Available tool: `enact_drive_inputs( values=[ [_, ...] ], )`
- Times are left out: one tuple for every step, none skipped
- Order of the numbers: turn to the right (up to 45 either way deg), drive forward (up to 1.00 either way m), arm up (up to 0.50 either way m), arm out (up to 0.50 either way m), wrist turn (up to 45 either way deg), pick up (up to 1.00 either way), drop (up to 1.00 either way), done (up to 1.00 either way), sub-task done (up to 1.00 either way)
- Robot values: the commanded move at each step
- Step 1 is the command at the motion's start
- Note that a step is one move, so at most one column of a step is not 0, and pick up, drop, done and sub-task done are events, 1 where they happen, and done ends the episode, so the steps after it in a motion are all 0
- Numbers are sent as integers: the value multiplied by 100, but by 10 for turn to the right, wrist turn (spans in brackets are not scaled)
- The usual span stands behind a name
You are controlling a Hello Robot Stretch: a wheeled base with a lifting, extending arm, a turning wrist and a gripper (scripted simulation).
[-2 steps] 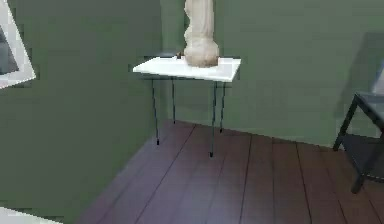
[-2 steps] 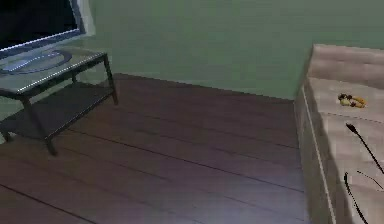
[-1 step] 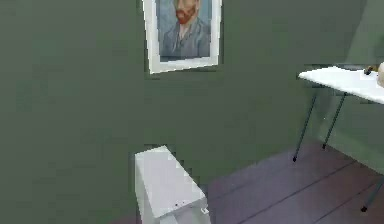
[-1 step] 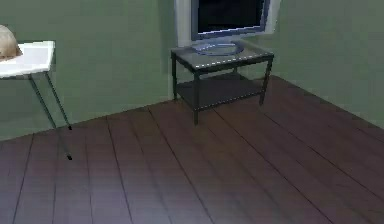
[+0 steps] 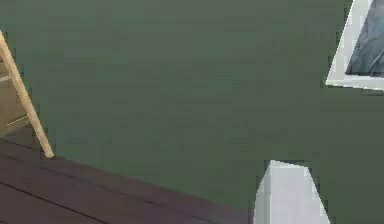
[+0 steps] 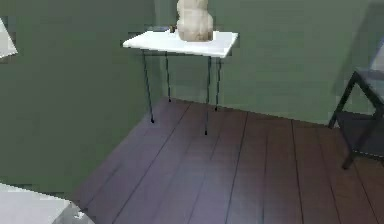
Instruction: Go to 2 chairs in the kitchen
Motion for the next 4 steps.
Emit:
enact_drive_inputs(
  values=[
    [-360, 0, 0, 0, 0, 0, 0, 0, 0],
    [0, 50, 0, 0, 0, 0, 0, 0, 0],
    [-180, 0, 0, 0, 0, 0, 0, 0, 0],
    [0, 100, 0, 0, 0, 0, 0, 0, 0]
  ],
)
